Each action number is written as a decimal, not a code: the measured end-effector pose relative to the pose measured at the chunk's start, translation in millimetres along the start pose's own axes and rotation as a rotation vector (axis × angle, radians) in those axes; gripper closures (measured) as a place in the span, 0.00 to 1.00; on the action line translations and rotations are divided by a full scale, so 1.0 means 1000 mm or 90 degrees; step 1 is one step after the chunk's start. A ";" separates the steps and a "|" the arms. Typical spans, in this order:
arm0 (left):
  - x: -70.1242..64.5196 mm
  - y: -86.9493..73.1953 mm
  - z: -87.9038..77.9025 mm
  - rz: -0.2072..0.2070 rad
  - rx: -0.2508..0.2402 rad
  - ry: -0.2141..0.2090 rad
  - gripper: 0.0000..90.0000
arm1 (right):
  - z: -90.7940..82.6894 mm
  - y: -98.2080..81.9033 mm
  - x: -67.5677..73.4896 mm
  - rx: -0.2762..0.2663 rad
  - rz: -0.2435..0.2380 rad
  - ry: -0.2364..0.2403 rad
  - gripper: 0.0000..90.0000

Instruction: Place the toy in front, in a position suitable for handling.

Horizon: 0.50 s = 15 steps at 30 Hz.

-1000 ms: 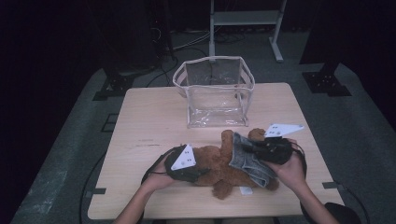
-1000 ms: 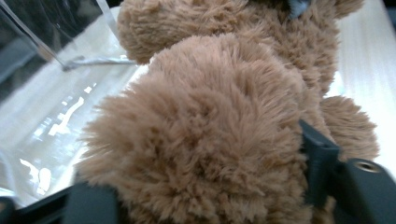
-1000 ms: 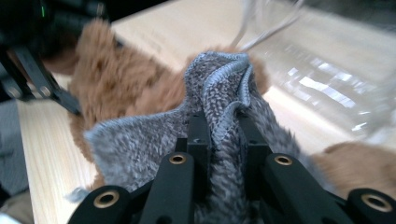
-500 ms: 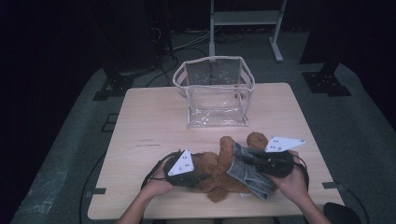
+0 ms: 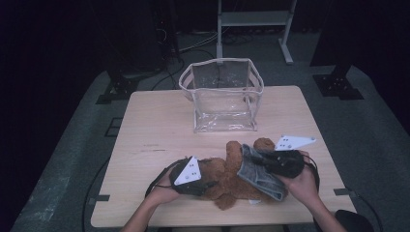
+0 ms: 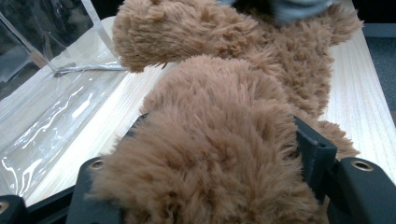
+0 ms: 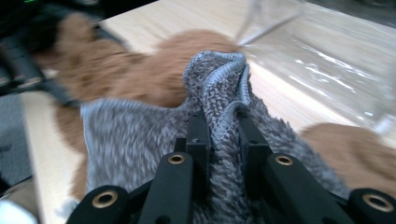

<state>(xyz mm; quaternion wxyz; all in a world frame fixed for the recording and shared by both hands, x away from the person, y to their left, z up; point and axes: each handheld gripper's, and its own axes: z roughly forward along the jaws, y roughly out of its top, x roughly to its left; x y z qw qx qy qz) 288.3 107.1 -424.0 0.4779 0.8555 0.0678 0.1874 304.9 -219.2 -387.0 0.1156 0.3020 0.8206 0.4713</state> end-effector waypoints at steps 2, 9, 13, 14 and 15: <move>0.000 0.000 0.000 0.004 -0.006 -0.004 0.40 | 0.001 0.000 -0.013 0.002 0.016 -0.014 0.86; 0.000 -0.001 0.000 -0.001 -0.010 -0.001 0.39 | 0.011 0.001 -0.062 0.027 0.072 -0.064 0.86; 0.000 -0.002 0.002 -0.011 -0.013 0.010 0.39 | 0.003 -0.003 -0.053 0.001 0.086 -0.031 0.87; 0.000 -0.002 0.003 -0.014 -0.014 0.015 0.39 | 0.000 -0.003 -0.048 -0.007 0.084 -0.021 0.87; -0.001 -0.001 0.004 -0.015 -0.012 0.019 0.39 | -0.002 -0.003 -0.041 -0.015 0.080 -0.007 0.87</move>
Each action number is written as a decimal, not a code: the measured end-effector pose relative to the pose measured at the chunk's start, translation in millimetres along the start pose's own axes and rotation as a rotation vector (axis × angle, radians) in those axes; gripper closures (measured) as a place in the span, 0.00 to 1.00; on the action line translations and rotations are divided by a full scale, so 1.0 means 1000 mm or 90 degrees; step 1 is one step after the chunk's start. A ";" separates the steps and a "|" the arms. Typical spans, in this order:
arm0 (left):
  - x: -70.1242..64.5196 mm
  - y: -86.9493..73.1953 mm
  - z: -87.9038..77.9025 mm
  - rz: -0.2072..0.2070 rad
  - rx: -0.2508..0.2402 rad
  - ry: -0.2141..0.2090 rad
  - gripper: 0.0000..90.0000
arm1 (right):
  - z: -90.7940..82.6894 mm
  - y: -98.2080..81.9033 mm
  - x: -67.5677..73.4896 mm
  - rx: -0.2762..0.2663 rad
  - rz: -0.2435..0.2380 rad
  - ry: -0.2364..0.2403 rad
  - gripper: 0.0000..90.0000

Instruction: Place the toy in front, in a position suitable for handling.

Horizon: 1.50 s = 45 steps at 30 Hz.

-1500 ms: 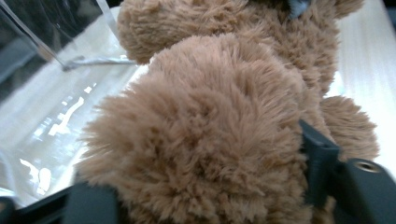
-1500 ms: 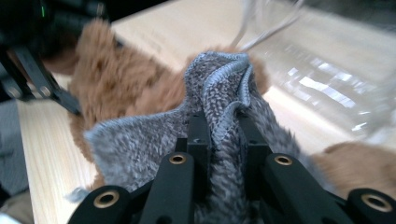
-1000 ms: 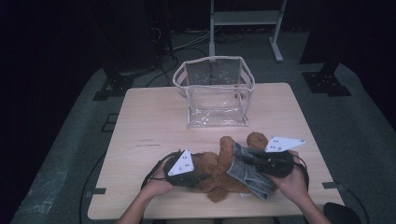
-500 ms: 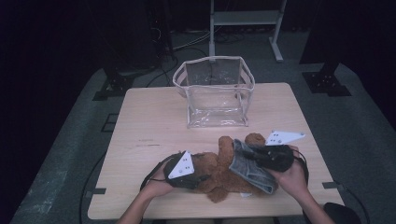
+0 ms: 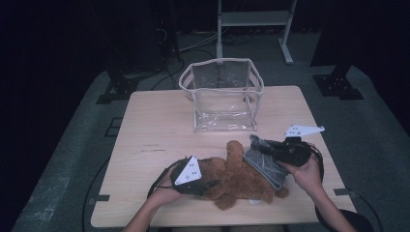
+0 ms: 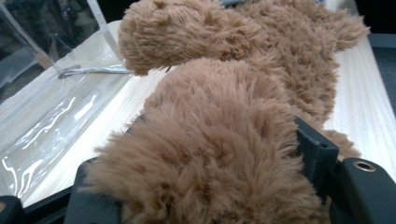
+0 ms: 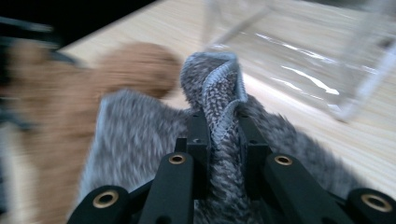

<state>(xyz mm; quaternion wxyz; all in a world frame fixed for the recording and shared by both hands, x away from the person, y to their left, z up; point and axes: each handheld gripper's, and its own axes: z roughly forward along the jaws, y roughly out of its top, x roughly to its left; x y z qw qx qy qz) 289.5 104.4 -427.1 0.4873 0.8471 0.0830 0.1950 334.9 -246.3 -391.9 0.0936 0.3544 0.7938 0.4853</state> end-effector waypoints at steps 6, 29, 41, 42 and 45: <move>-0.002 0.002 0.004 -0.006 0.001 0.012 0.38 | -0.003 -0.003 0.041 0.004 -0.067 0.059 0.86; -0.006 0.005 0.009 -0.008 -0.011 0.007 0.38 | 0.005 0.008 0.030 0.036 -0.073 0.011 0.88; -0.006 0.005 0.010 -0.003 -0.010 0.009 0.38 | 0.007 0.007 0.036 0.026 -0.083 0.008 0.88; -0.006 0.005 0.010 -0.003 -0.010 0.009 0.38 | 0.008 0.006 0.033 0.030 -0.076 0.007 0.88; -0.005 0.005 0.010 -0.003 -0.009 0.009 0.38 | 0.008 0.005 0.018 0.033 -0.058 -0.025 0.88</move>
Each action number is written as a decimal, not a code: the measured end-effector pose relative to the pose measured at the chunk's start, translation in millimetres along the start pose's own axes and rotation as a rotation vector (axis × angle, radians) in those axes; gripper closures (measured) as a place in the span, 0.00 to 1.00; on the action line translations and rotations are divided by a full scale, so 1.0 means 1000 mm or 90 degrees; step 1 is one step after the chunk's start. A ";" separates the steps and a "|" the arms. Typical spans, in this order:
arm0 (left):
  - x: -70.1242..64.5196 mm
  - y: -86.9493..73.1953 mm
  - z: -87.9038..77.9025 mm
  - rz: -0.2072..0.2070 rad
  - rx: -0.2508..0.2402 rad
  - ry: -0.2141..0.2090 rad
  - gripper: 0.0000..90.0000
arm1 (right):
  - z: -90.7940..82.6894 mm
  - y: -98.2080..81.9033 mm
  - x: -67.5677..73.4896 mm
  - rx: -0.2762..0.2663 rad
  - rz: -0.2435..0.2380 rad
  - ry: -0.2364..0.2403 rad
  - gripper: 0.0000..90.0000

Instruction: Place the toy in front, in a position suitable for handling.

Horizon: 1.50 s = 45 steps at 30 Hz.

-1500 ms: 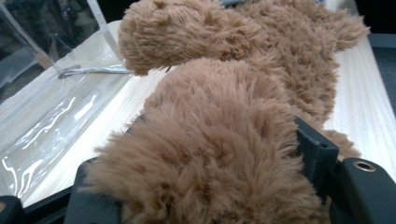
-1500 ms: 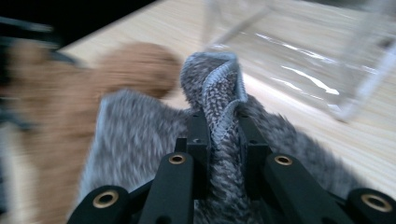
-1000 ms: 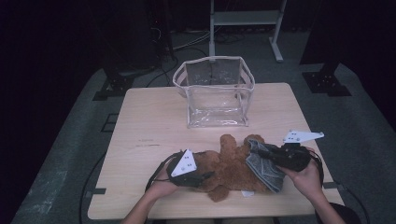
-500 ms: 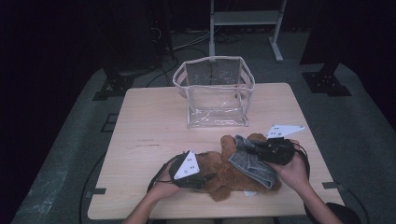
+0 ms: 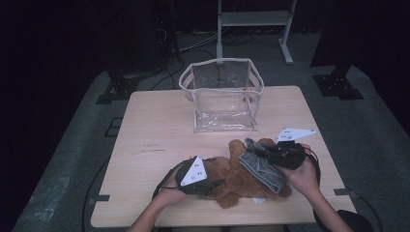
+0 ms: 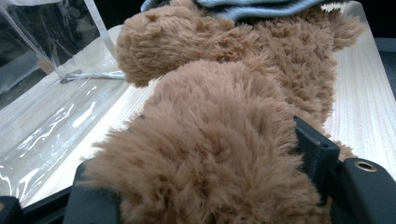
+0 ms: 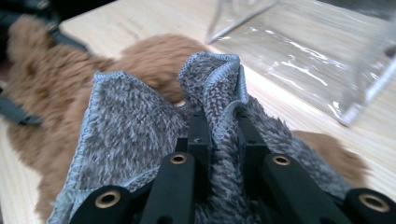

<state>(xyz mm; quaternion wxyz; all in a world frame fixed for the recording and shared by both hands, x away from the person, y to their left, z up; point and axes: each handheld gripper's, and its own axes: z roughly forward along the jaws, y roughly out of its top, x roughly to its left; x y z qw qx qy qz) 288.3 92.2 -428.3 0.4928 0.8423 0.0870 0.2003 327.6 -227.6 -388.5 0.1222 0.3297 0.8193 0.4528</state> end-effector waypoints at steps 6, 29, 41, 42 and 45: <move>0.001 -0.001 0.001 -0.002 -0.002 -0.001 0.38 | -0.004 0.004 0.012 -0.018 -0.011 0.019 0.88; -0.008 0.006 0.012 0.007 -0.002 0.032 0.38 | 0.011 0.037 0.061 0.004 -0.101 0.069 0.89; -0.010 0.003 0.011 0.016 -0.009 0.035 0.39 | 0.025 0.033 0.011 0.053 -0.061 -0.053 0.89; -0.009 0.003 0.011 0.015 -0.011 0.034 0.39 | 0.021 0.031 0.009 0.046 -0.050 -0.048 0.89; -0.009 0.003 0.011 0.014 -0.012 0.033 0.39 | 0.007 0.019 0.005 0.025 -0.003 -0.021 0.89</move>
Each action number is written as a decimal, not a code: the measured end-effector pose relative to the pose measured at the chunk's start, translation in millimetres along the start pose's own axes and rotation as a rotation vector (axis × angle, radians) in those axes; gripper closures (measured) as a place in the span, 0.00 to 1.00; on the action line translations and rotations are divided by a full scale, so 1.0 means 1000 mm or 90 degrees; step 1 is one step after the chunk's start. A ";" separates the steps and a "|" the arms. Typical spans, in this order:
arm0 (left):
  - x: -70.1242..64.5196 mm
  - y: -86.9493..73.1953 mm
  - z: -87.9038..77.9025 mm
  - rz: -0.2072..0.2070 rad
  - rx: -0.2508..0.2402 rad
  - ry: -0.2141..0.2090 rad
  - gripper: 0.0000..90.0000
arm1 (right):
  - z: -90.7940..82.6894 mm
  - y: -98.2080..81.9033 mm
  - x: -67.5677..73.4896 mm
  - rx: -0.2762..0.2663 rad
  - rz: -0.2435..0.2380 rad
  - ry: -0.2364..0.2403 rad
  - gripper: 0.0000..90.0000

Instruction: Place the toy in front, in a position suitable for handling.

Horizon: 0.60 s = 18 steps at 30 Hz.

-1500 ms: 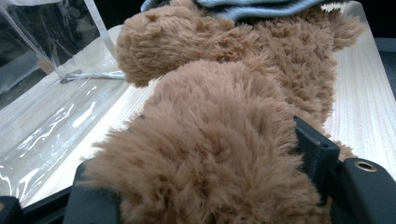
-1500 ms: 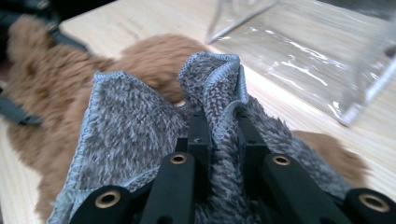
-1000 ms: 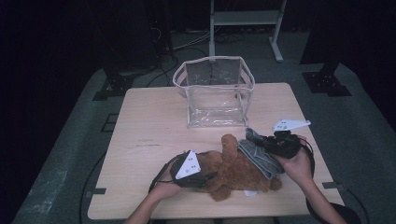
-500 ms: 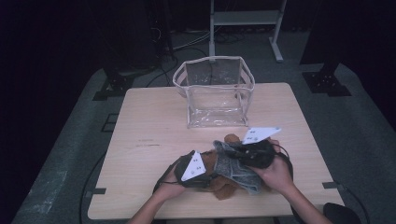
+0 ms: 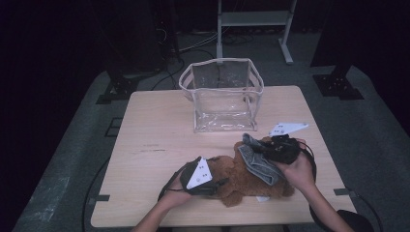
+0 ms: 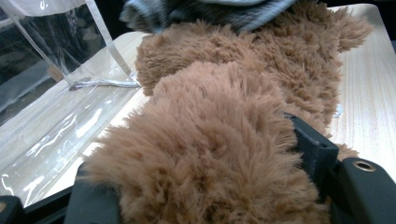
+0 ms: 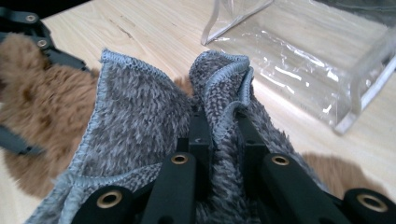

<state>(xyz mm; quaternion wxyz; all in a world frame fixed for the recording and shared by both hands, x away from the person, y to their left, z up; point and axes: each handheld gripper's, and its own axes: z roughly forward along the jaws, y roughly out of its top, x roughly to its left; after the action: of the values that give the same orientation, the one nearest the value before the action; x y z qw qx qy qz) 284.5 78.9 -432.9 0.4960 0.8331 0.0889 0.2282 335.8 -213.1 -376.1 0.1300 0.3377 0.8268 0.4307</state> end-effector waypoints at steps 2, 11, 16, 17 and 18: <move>0.000 0.000 0.000 0.000 0.000 -0.002 0.38 | -0.002 -0.007 -0.002 -0.005 0.020 0.018 0.89; 0.001 -0.001 0.002 -0.012 -0.003 -0.005 0.37 | 0.016 0.004 0.012 0.005 0.014 0.094 0.88; 0.003 -0.001 0.002 -0.020 0.001 -0.003 0.37 | 0.013 0.000 -0.001 0.009 0.024 0.075 0.88; 0.003 -0.001 0.002 -0.022 0.002 -0.003 0.37 | 0.010 -0.001 -0.002 0.006 0.027 0.073 0.88; 0.003 0.000 0.002 -0.026 0.000 -0.003 0.37 | 0.004 -0.003 -0.002 -0.003 0.027 0.071 0.88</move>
<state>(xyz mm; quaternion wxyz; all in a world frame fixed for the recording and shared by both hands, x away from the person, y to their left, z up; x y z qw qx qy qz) 288.3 78.8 -433.1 0.5005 0.8319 0.1044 0.2159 338.2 -212.6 -381.0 0.0756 0.3303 0.8245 0.4532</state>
